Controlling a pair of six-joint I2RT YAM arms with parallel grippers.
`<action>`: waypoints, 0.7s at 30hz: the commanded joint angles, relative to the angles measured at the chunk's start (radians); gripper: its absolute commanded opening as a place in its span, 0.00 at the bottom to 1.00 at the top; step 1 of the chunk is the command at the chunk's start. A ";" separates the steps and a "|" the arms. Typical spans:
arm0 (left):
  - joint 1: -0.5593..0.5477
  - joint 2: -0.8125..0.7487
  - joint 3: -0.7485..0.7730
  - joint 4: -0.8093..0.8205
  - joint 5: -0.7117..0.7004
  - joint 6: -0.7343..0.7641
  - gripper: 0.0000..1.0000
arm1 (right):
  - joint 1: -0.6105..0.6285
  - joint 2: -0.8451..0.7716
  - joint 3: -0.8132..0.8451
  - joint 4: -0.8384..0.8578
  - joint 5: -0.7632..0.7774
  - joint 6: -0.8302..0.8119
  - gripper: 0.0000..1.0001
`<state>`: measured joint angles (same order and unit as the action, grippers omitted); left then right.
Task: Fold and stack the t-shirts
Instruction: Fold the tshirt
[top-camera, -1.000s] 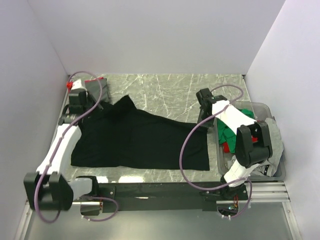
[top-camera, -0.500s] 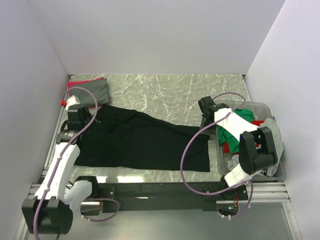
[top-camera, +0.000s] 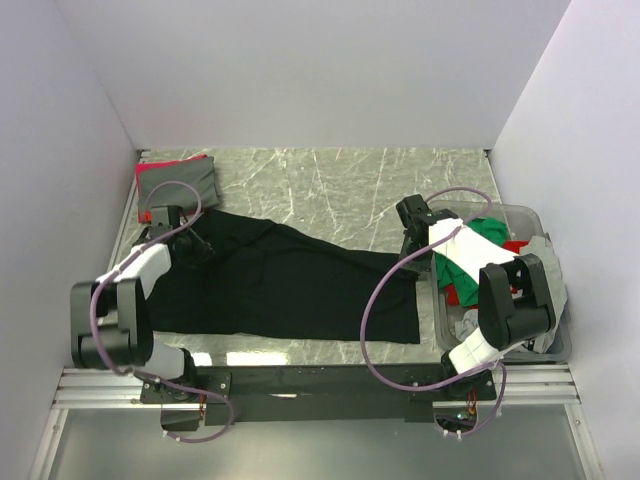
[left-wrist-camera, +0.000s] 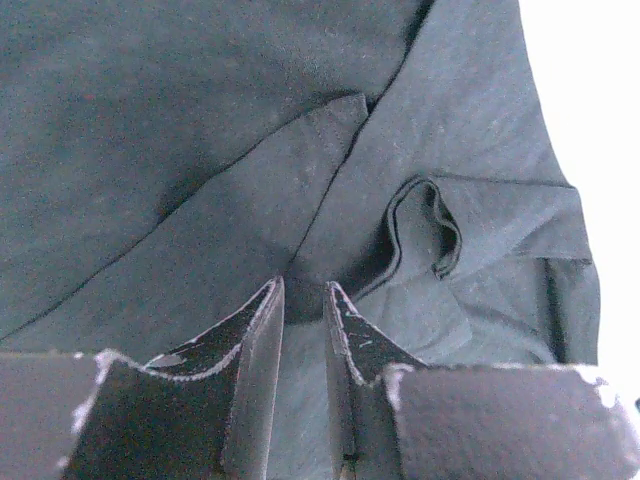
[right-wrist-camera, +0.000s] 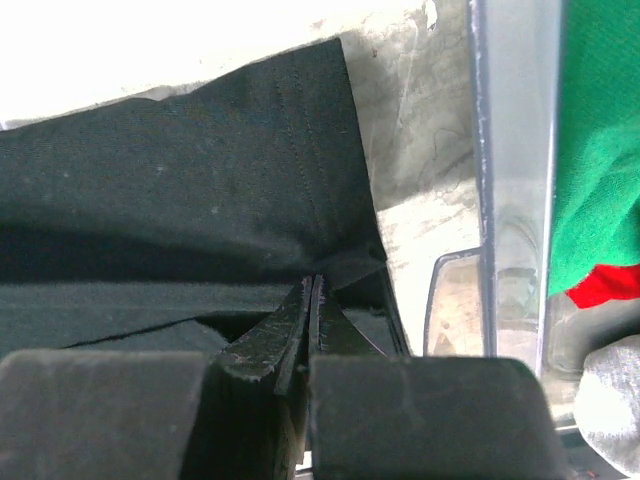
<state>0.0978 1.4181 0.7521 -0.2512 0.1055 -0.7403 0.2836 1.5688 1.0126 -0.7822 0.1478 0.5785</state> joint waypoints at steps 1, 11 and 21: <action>0.000 0.059 0.052 0.075 0.085 -0.048 0.29 | 0.005 -0.039 0.009 0.006 0.015 0.015 0.00; 0.002 0.045 0.018 0.006 0.077 -0.070 0.34 | 0.006 -0.041 0.021 -0.003 0.018 0.034 0.00; 0.000 0.032 0.016 -0.033 0.074 -0.099 0.37 | 0.008 -0.047 0.014 -0.003 0.019 0.043 0.00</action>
<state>0.0990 1.4944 0.7639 -0.2764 0.1642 -0.8120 0.2840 1.5673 1.0126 -0.7815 0.1486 0.6071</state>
